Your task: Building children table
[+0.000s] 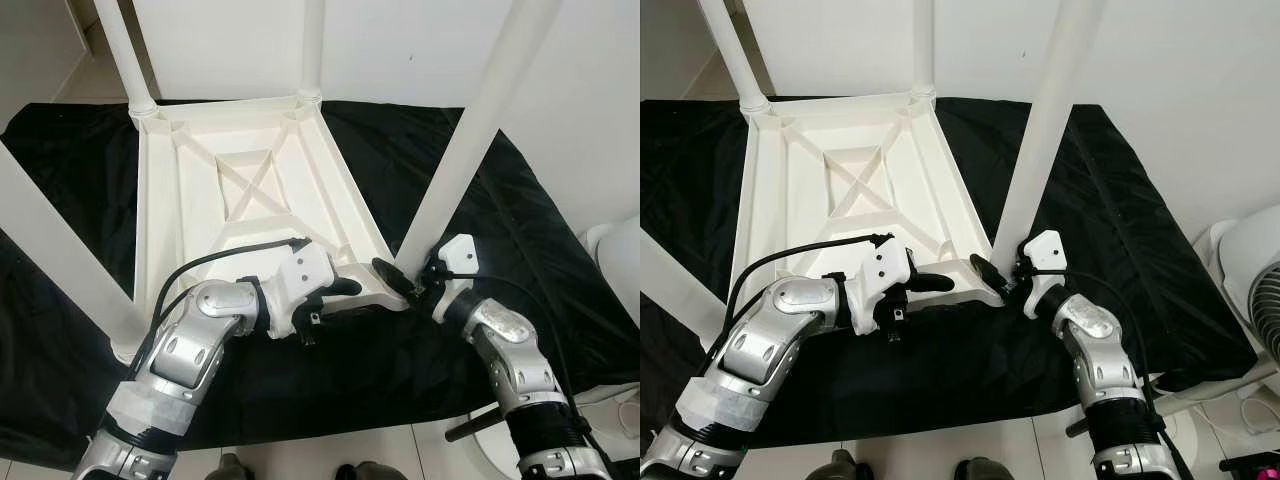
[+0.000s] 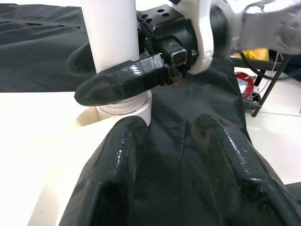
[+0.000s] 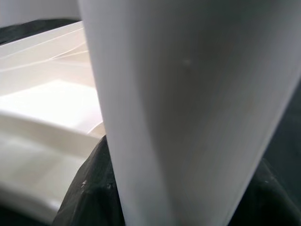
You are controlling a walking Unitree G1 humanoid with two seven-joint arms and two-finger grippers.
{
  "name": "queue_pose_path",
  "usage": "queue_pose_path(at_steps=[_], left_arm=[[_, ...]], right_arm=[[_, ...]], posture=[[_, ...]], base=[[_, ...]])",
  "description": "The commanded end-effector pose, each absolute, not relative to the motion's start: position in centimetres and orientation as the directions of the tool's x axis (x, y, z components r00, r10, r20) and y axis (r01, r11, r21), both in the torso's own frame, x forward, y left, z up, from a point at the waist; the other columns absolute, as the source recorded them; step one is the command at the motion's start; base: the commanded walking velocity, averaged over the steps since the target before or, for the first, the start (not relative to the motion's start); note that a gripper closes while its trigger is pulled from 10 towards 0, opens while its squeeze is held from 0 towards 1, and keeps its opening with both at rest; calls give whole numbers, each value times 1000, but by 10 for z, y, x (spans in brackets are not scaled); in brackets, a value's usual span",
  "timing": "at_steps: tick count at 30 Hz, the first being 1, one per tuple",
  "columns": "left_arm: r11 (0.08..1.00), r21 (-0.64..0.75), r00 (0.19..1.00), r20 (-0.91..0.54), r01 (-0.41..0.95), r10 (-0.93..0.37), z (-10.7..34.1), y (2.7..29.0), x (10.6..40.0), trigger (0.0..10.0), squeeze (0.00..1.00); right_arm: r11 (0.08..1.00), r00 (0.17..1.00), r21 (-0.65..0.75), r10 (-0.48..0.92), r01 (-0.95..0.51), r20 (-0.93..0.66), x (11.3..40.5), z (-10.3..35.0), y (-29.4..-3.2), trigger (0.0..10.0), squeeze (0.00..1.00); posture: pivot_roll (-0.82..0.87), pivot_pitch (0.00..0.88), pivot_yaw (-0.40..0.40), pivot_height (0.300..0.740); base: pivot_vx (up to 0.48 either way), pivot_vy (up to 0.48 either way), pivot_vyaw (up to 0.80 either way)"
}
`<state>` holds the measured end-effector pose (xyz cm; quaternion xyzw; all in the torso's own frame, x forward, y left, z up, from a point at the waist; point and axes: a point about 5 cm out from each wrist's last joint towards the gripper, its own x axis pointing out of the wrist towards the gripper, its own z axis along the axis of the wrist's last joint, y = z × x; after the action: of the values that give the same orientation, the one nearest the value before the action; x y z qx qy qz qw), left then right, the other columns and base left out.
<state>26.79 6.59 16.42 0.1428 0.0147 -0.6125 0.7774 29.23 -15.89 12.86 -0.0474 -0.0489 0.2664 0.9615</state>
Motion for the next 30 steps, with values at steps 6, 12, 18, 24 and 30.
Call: queue_pose_path(at_steps=[6, 12, 18, 24, 30], left_arm=[[237, 211, 276, -183, 948, -944, 165, 62, 268, 10000, 0], [232, 216, 272, -181, 948, -945, 167, 61, 271, 10000, 0], [216, 223, 257, -177, 951, -950, 170, 58, 272, 10000, 0], [209, 224, 250, -175, 952, -952, 170, 56, 272, 10000, 0], [209, 218, 249, -177, 953, -952, 169, 58, 271, 10000, 0]], right_arm=[[983, 979, -52, 180, -175, 95, 283, 126, -141, 10000, 0], [997, 993, -22, 79, -77, 83, 278, 123, -130, 10000, 0], [996, 992, -34, 90, -87, 88, 276, 125, -120, 10000, 0], [996, 992, -3, 85, -85, 94, 275, 127, -120, 10000, 1000], [992, 986, -16, 127, -126, 106, 269, 130, -133, 10000, 1000]], posture=[[-116, 48, -1, 740], [-117, 44, 8, 740], [-126, 42, 18, 740], [-127, 42, 21, 740], [-126, 48, 16, 740]], base=[[0, 0, 0], [0, 0, 0], [0, 0, 0], [0, 0, 0], [0, 0, 0]])
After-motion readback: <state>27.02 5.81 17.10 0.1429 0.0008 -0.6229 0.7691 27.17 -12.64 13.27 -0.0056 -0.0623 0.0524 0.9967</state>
